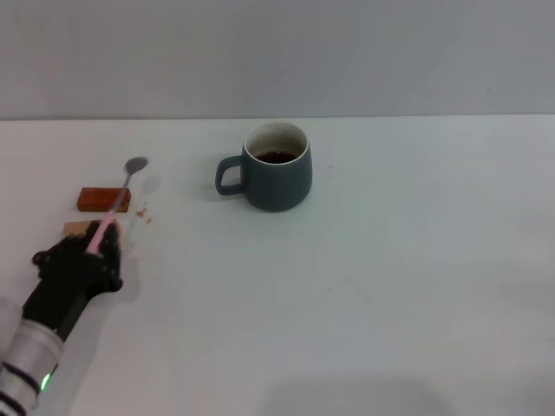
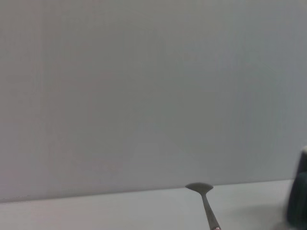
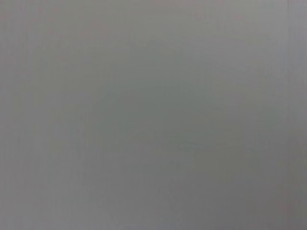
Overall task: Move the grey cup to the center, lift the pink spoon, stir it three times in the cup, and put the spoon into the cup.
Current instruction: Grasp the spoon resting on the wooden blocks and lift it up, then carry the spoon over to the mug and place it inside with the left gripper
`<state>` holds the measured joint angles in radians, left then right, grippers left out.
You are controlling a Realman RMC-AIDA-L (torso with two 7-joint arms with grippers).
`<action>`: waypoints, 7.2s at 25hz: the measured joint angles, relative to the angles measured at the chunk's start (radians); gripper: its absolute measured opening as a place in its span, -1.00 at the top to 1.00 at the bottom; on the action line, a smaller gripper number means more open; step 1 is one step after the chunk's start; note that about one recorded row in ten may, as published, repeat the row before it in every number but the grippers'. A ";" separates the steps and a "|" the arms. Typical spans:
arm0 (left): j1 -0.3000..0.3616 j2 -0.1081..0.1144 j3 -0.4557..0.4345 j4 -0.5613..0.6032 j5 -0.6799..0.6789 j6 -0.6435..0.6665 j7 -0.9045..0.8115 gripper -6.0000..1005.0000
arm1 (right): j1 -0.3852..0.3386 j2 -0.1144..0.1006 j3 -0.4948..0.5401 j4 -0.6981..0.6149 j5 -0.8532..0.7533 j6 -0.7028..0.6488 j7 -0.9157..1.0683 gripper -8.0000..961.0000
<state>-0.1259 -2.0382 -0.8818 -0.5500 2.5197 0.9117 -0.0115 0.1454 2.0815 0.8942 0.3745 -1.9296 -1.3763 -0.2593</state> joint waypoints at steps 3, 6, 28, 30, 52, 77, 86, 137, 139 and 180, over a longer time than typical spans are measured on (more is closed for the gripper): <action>0.044 0.087 -0.041 -0.265 0.090 -0.204 0.014 0.66 | -0.001 -0.001 0.000 0.006 0.000 -0.001 -0.002 0.98; 0.078 0.126 -0.090 -0.446 0.148 -0.370 0.034 0.66 | -0.001 -0.001 0.000 0.009 -0.001 -0.001 -0.003 0.98; 0.011 0.025 -0.480 -1.356 0.147 -1.671 0.747 0.66 | -0.022 0.000 0.000 0.021 0.004 -0.001 0.002 0.99; -0.020 -0.013 -0.543 -1.369 0.107 -1.764 0.846 0.66 | -0.024 0.001 0.000 0.026 0.004 -0.001 0.002 0.99; -0.295 -0.020 -0.657 -1.126 0.101 -1.997 1.015 0.66 | -0.088 0.002 0.000 0.085 0.005 -0.037 0.003 0.99; -0.531 -0.021 -0.718 -0.735 0.128 -1.939 1.090 0.65 | -0.100 -0.001 0.000 0.092 0.000 -0.040 -0.001 0.99; -0.586 -0.028 -0.699 -0.658 0.120 -1.902 1.090 0.65 | -0.099 -0.001 0.000 0.087 -0.002 -0.039 0.004 0.99; -0.511 -0.025 -0.627 -0.771 0.176 -1.922 1.039 0.66 | -0.081 -0.002 -0.015 0.081 -0.001 -0.029 0.006 0.98; -0.505 -0.025 -0.628 -0.775 0.192 -1.923 1.037 0.66 | -0.079 -0.001 -0.015 0.081 -0.001 -0.029 0.006 0.98; -0.484 -0.025 -0.649 -0.754 0.194 -1.839 1.026 0.66 | -0.066 -0.003 -0.026 0.070 -0.003 -0.018 0.006 0.99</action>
<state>-0.6099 -2.0634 -1.5312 -1.3041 2.7141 -0.9273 1.0148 0.0796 2.0785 0.8682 0.4450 -1.9328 -1.3944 -0.2531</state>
